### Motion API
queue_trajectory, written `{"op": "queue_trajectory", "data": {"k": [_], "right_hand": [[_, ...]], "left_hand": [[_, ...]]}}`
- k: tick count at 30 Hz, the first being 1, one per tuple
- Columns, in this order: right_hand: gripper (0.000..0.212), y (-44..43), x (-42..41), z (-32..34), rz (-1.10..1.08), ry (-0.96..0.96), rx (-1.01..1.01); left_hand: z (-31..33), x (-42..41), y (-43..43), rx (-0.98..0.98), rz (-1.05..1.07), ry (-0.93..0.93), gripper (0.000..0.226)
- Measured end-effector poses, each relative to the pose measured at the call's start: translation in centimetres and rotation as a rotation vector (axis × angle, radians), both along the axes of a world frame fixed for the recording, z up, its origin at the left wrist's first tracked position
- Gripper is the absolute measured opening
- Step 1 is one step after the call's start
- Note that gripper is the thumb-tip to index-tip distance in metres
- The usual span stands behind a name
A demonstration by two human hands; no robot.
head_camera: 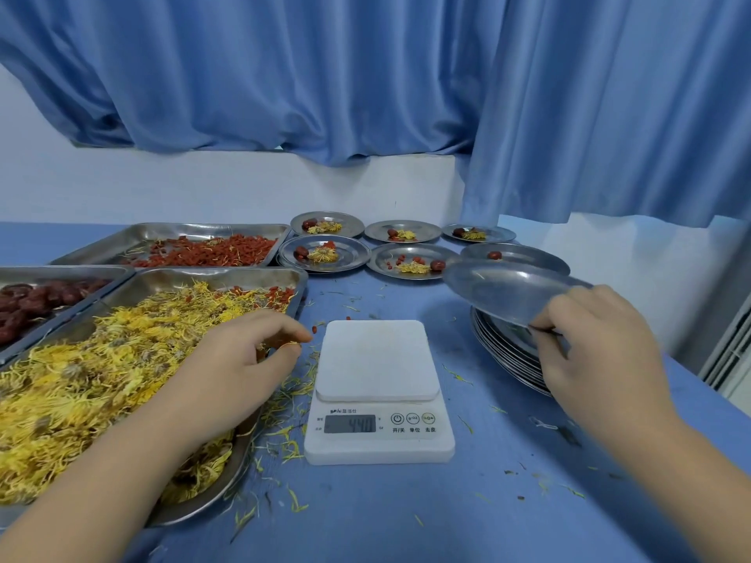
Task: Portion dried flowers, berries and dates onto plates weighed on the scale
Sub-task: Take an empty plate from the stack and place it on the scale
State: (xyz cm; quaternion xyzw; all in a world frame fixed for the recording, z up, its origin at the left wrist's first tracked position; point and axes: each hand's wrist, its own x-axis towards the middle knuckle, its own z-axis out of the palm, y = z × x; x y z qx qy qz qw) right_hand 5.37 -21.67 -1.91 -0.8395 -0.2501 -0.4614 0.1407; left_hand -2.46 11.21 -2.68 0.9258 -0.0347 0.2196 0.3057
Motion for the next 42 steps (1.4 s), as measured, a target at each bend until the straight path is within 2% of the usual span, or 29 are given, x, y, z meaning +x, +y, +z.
{"op": "queue_trajectory", "data": {"k": [6, 13, 19, 26, 30, 37, 42], "right_hand": [[0.015, 2.9, -2.0, -1.5, 0.232, -0.072, -0.097], [0.018, 5.6, -3.1, -3.0, 0.363, 0.028, -0.191], [0.024, 5.9, -2.9, -3.2, 0.278, 0.094, -0.203], [0.019, 5.8, -3.4, -2.9, 0.192, 0.232, -0.202], [0.022, 5.1, -3.9, -2.6, 0.257, 0.399, -0.136], [0.018, 4.6, -3.9, -1.9, 0.295, 0.531, -0.063], [0.010, 3.7, -5.0, -0.7, 0.337, 0.557, -0.142]], "left_hand": [[0.3, 0.2, 0.2, -0.112, 0.201, -0.058, 0.019], [0.5, 0.3, 0.1, -0.112, 0.191, -0.069, 0.019], [0.3, 0.3, 0.0, -0.094, 0.180, -0.080, 0.018], [0.3, 0.2, 0.0, -0.112, 0.181, -0.064, 0.018], [0.3, 0.1, -0.1, -0.111, 0.188, -0.078, 0.017], [0.3, 0.2, -0.1, -0.128, 0.180, -0.057, 0.017], [0.3, 0.2, 0.0, -0.134, 0.187, -0.043, 0.017]]}}
